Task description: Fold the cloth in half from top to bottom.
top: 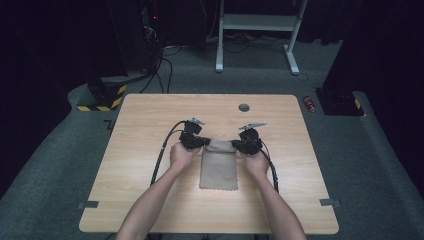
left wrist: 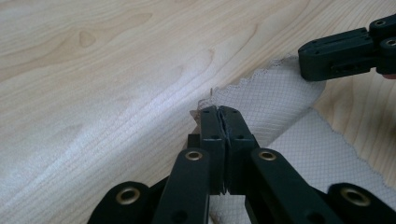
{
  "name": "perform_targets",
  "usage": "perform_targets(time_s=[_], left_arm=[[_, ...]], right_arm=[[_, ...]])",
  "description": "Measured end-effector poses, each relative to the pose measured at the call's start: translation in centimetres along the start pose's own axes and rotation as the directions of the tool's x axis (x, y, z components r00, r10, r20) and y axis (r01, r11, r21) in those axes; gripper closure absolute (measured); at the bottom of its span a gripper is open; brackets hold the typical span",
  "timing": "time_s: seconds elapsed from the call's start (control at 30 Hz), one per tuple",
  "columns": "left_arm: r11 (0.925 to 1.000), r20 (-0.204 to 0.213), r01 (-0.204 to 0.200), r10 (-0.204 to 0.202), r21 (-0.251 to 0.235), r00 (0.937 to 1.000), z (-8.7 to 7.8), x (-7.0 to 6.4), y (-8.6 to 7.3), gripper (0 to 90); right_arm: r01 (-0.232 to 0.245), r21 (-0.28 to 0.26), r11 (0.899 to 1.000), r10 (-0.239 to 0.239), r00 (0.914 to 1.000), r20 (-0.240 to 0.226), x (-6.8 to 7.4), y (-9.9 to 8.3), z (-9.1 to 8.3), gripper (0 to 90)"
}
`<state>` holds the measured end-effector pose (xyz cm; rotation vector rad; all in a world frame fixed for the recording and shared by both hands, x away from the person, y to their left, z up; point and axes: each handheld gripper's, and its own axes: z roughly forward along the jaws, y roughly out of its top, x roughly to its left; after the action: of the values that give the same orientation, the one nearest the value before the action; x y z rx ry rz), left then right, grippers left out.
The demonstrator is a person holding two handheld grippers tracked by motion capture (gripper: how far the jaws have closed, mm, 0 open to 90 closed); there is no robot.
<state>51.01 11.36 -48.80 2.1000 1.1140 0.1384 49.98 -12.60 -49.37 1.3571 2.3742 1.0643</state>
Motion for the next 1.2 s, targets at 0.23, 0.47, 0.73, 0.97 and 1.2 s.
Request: perform_targets(time_s=[0.23, 0.47, 0.73, 0.97, 1.2], left_arm=[[1.0000, 0.013, -0.005, 0.005, 0.002, 0.9999, -0.2, -0.2, -0.9, 88.4], [1.0000, 0.022, -0.004, 0.004, 0.002, 0.9998, -0.3, -0.3, -1.4, 88.3], [0.9998, 0.028, -0.018, 0.018, 0.002, 0.9994, -0.6, -0.6, -2.2, 88.2], [0.9990, 0.031, -0.038, 0.039, -0.022, 0.9988, -1.2, -1.0, -2.7, 88.3], [0.9985, 0.036, -0.045, 0.047, -0.031, 0.9983, -1.5, -1.5, -3.1, 88.3]], right_arm=[[0.000, -0.003, 1.000, 0.000, 0.9998, -0.020, 0.1, -0.9, 0.0, 87.8], [0.007, -0.009, 1.000, -0.007, 0.9993, -0.037, 0.4, -1.4, -0.3, 87.8], [0.019, -0.011, 1.000, -0.020, 0.9982, -0.057, 0.7, -2.1, -0.6, 87.7], [0.045, -0.023, 0.999, -0.046, 0.9972, -0.059, 1.1, -2.4, -1.1, 87.7], [0.060, -0.024, 0.998, -0.062, 0.9959, -0.066, 1.4, -3.0, -1.4, 87.6]])
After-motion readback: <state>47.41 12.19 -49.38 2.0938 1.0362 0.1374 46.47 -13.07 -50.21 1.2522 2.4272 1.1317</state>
